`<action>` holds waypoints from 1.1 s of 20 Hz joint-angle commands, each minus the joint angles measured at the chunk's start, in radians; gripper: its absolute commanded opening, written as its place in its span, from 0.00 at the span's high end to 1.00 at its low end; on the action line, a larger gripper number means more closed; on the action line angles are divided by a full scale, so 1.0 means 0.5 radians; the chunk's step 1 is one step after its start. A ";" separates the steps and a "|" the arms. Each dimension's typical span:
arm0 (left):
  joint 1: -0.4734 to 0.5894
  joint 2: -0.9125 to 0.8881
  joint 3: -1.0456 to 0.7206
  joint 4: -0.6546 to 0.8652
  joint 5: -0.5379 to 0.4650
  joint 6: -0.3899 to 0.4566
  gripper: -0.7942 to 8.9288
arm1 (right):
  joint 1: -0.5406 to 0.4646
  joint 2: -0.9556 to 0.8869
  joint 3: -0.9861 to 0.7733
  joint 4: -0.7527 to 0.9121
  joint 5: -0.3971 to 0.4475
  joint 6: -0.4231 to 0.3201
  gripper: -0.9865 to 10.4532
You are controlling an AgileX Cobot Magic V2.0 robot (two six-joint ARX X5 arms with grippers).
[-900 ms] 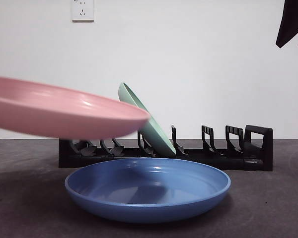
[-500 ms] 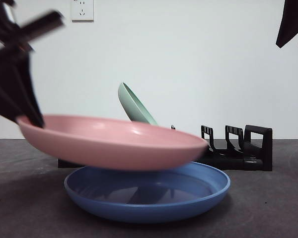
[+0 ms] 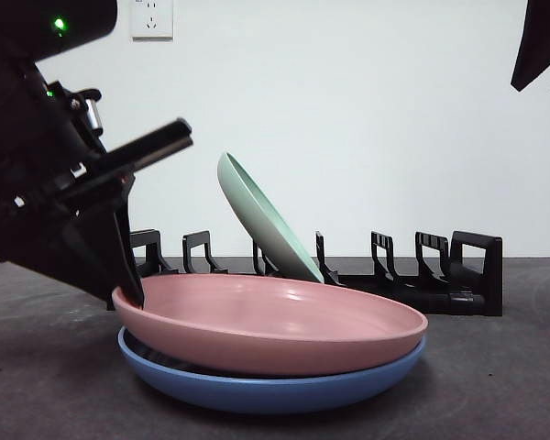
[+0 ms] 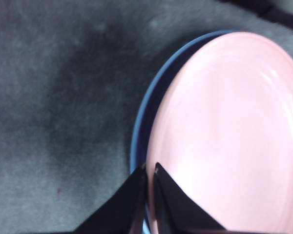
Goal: Place the plate
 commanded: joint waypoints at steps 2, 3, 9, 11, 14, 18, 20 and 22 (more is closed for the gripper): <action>-0.018 0.067 0.014 0.040 0.009 -0.014 0.90 | 0.011 0.012 0.034 0.005 -0.002 0.024 0.69; -0.019 0.068 0.014 0.043 0.009 -0.010 0.89 | 0.011 0.012 0.034 0.005 -0.003 0.024 0.69; -0.018 0.067 0.014 0.012 0.025 -0.004 0.69 | 0.011 0.012 0.034 0.005 -0.003 0.024 0.69; -0.017 0.056 0.024 -0.011 0.056 0.023 0.69 | 0.011 0.012 0.034 0.005 -0.003 0.024 0.69; -0.002 -0.052 0.085 -0.140 0.055 0.211 0.69 | 0.011 0.012 0.034 0.005 -0.003 0.024 0.69; 0.139 -0.369 0.146 -0.313 0.046 0.506 0.69 | 0.011 0.012 0.034 0.006 -0.006 0.024 0.69; 0.256 -0.558 0.155 -0.390 0.044 0.650 0.69 | 0.011 0.012 0.034 0.007 -0.008 0.024 0.69; 0.394 -0.752 0.157 -0.454 0.044 0.858 0.69 | 0.011 0.014 0.034 0.007 -0.011 0.024 0.69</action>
